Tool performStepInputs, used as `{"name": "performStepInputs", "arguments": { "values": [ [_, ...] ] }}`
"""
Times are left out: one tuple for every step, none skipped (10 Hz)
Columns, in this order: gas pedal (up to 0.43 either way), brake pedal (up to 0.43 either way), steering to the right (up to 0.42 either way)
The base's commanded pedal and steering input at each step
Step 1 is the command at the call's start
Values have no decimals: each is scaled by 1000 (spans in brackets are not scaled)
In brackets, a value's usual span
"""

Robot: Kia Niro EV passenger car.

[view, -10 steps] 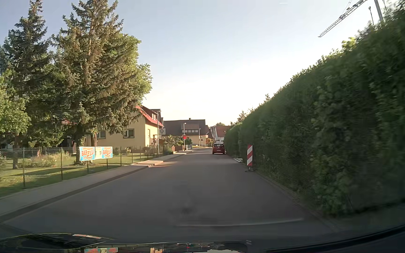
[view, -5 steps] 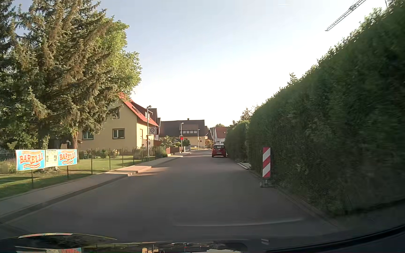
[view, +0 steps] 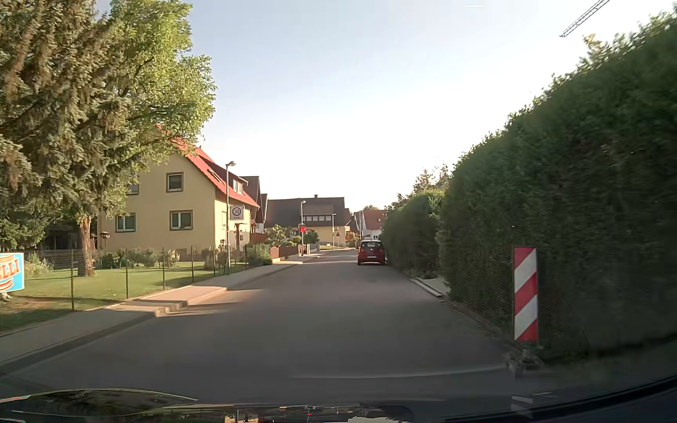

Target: Follow the waypoints while adhering to traffic rules and regulations

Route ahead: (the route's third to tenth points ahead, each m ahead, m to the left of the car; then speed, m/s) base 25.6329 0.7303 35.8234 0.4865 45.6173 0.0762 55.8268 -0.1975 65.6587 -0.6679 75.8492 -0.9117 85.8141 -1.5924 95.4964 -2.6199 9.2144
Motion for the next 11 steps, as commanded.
{"name": "performStepInputs", "arguments": {
  "values": [
    [47, 0, -27],
    [47, 0, -28],
    [47, 0, -28],
    [47, 0, -30],
    [47, 0, -32],
    [47, 0, -34],
    [47, 0, -36],
    [47, 0, -37],
    [47, 0, -37],
    [47, 0, -37],
    [47, 0, -36]
  ]
}}
